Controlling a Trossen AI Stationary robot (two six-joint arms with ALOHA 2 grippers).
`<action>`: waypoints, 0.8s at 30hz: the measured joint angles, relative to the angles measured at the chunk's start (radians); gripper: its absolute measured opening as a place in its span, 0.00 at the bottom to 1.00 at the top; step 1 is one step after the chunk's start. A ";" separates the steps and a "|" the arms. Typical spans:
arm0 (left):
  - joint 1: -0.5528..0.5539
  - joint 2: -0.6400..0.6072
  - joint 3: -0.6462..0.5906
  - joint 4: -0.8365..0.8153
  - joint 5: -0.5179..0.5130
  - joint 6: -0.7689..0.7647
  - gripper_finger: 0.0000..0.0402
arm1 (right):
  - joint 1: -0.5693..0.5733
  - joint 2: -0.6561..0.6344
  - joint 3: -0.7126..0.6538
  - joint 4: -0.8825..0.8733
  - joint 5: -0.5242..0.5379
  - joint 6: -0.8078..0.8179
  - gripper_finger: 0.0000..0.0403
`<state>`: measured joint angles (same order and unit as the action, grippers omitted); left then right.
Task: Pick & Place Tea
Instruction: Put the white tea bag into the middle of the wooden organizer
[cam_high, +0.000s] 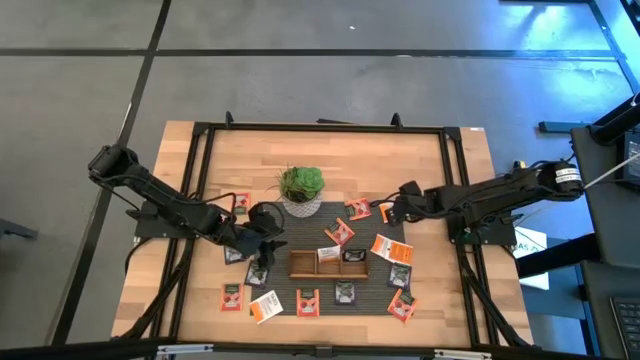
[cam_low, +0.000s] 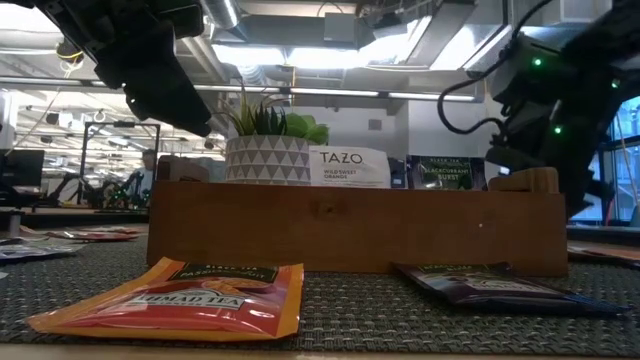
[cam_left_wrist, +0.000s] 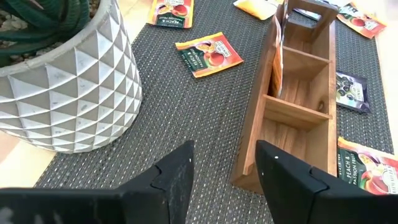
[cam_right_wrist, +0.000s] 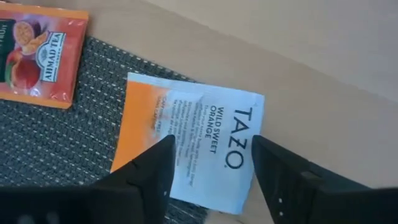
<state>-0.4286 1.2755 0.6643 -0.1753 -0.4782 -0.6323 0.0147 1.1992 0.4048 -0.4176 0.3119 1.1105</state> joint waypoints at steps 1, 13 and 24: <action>0.000 0.000 0.000 0.000 0.000 0.000 0.41 | 0.000 0.000 -0.013 0.023 -0.003 0.000 0.50; 0.000 0.000 0.000 0.000 0.000 0.000 0.41 | 0.000 -0.001 -0.042 0.034 0.014 -0.045 0.34; 0.000 0.000 0.000 0.000 -0.002 0.000 0.40 | 0.000 -0.001 -0.043 0.027 0.019 -0.095 0.18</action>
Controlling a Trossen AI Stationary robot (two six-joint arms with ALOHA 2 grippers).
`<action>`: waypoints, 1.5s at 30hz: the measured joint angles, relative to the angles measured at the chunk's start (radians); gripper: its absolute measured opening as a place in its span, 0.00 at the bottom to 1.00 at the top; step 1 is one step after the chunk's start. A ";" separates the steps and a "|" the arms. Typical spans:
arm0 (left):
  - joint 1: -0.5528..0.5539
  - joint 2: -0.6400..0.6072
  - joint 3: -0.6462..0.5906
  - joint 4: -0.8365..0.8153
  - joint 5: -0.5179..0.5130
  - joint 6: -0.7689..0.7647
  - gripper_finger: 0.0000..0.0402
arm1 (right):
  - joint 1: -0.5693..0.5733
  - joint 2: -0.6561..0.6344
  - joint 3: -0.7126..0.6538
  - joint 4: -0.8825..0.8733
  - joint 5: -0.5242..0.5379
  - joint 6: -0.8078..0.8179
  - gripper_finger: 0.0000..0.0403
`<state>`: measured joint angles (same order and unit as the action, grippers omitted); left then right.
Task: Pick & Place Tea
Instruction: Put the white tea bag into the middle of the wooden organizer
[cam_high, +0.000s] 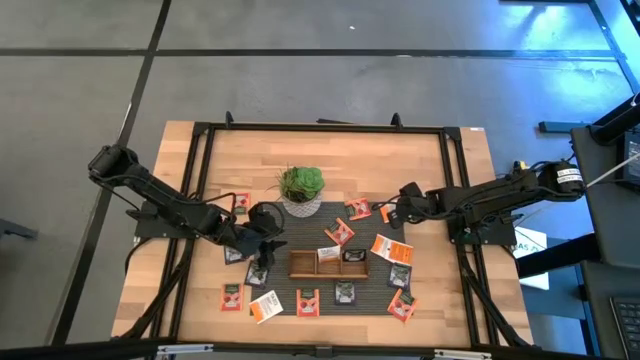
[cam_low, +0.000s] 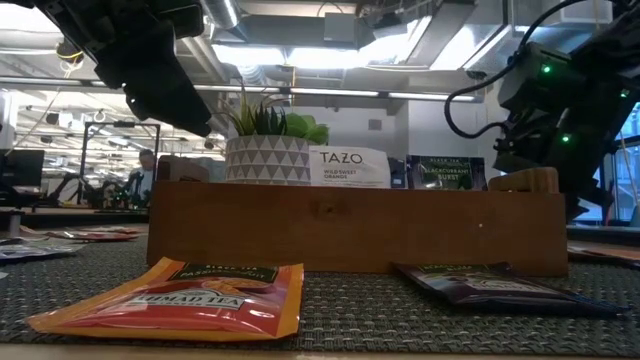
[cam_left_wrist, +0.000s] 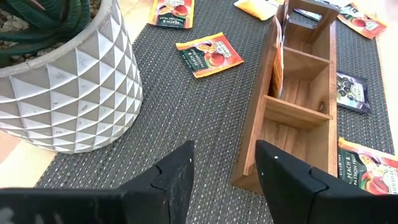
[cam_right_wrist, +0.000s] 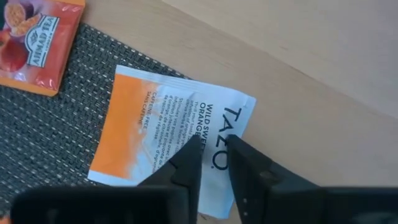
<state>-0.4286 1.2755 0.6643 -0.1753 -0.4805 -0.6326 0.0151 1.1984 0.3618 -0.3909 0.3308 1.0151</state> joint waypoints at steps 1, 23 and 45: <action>0.000 0.000 0.000 0.000 0.000 0.000 0.40 | 0.000 0.000 0.000 0.000 0.003 -0.005 0.16; 0.000 0.000 0.000 0.020 -0.023 0.000 0.41 | 0.055 0.003 0.333 -0.181 0.068 -0.465 0.01; -0.001 0.000 0.000 0.131 -0.025 0.000 0.40 | 0.469 0.485 0.960 -0.190 0.404 -0.934 0.01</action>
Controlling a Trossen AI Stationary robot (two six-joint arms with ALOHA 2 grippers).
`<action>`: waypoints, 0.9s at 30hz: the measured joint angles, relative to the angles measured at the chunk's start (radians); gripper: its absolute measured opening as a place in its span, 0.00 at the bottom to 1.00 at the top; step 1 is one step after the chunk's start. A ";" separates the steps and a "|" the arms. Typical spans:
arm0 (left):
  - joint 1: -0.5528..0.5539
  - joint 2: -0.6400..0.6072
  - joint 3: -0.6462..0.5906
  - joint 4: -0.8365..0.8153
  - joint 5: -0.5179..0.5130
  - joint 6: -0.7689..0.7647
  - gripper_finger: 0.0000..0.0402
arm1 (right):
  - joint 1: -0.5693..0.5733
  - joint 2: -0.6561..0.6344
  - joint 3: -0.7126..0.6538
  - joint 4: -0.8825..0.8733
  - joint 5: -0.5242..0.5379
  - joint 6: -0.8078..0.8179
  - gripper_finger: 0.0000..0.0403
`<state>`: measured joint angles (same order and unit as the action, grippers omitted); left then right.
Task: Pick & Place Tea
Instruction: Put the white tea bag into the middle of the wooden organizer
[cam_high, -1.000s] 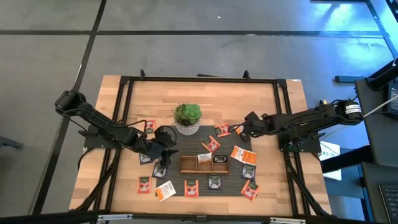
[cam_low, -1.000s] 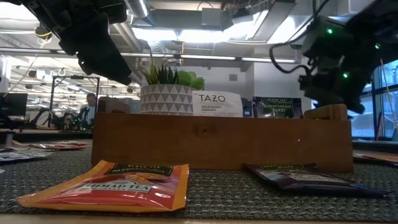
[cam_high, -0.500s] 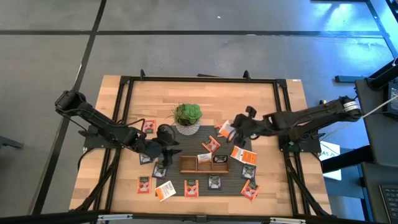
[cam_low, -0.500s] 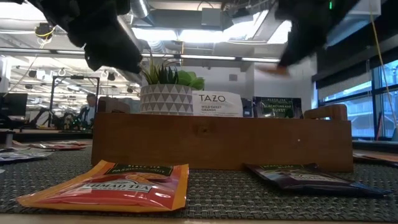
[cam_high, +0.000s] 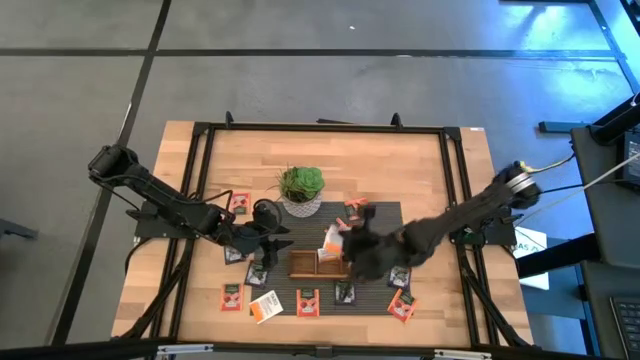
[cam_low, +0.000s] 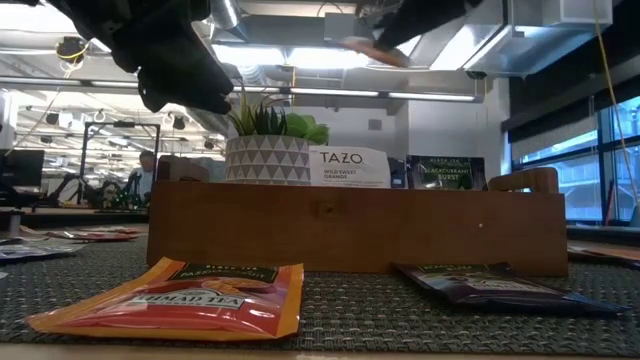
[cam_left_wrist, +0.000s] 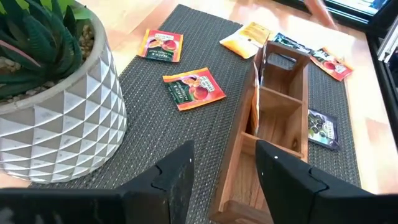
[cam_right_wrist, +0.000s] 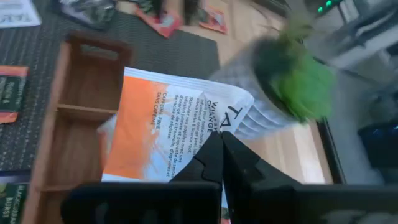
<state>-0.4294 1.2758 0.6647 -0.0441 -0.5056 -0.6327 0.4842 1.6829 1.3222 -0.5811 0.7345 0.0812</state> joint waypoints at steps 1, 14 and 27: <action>0.000 0.000 0.000 0.000 0.000 0.000 0.40 | 0.012 0.034 0.027 -0.013 0.013 -0.009 0.01; 0.000 0.000 0.000 -0.003 0.004 0.031 0.41 | 0.075 0.311 0.178 -0.114 0.174 -0.063 0.01; 0.000 0.000 0.000 -0.003 0.006 0.035 0.40 | 0.073 0.327 0.178 -0.113 0.150 -0.058 0.01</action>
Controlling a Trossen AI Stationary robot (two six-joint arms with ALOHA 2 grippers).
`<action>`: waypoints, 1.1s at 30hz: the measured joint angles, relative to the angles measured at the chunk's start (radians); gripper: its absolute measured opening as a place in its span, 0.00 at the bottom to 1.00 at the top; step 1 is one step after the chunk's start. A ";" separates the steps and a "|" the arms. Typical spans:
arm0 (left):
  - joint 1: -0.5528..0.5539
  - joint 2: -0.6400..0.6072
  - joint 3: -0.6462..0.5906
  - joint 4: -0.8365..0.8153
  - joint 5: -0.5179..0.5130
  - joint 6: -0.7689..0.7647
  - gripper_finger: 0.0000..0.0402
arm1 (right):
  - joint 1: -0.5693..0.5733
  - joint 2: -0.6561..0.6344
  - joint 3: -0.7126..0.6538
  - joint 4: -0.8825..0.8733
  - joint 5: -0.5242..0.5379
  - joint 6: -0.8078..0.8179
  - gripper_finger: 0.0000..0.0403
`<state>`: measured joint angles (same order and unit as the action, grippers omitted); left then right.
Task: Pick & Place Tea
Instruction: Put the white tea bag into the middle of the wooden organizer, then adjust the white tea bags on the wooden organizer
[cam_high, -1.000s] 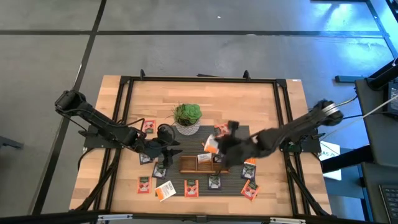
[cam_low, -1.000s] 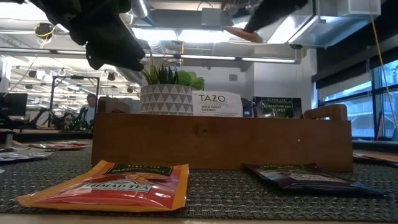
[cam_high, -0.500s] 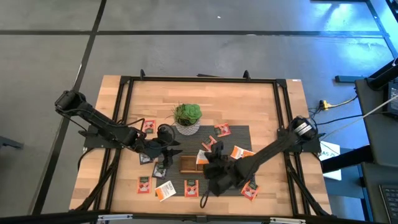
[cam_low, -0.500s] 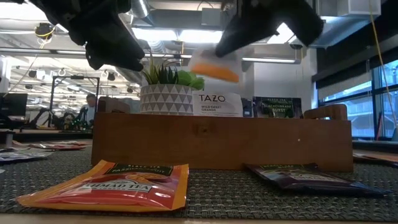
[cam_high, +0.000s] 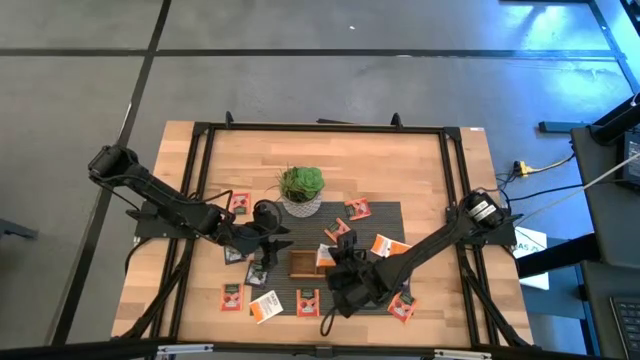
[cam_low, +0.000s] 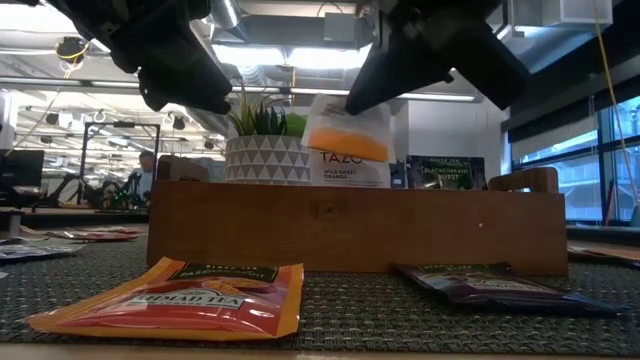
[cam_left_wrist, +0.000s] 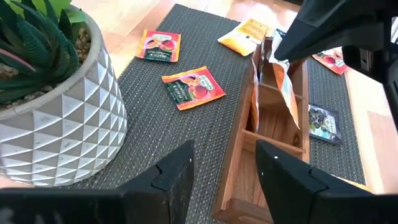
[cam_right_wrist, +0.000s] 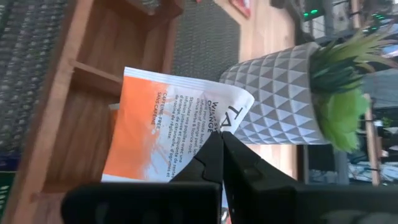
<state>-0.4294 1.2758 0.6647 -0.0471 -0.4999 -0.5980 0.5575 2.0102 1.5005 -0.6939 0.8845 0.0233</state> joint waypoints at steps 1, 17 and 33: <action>0.000 0.000 0.000 0.000 0.000 0.000 0.40 | 0.000 0.000 0.000 0.000 -0.012 0.000 0.01; 0.000 0.000 0.000 0.000 0.000 0.000 0.41 | -0.005 0.000 0.000 0.000 -0.023 -0.003 0.11; 0.000 0.000 0.000 0.000 0.000 0.000 0.41 | -0.006 -0.001 0.000 -0.012 -0.023 0.024 0.11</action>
<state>-0.4294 1.2758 0.6647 -0.0475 -0.4999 -0.5981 0.5518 2.0089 1.5005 -0.7064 0.8614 0.0478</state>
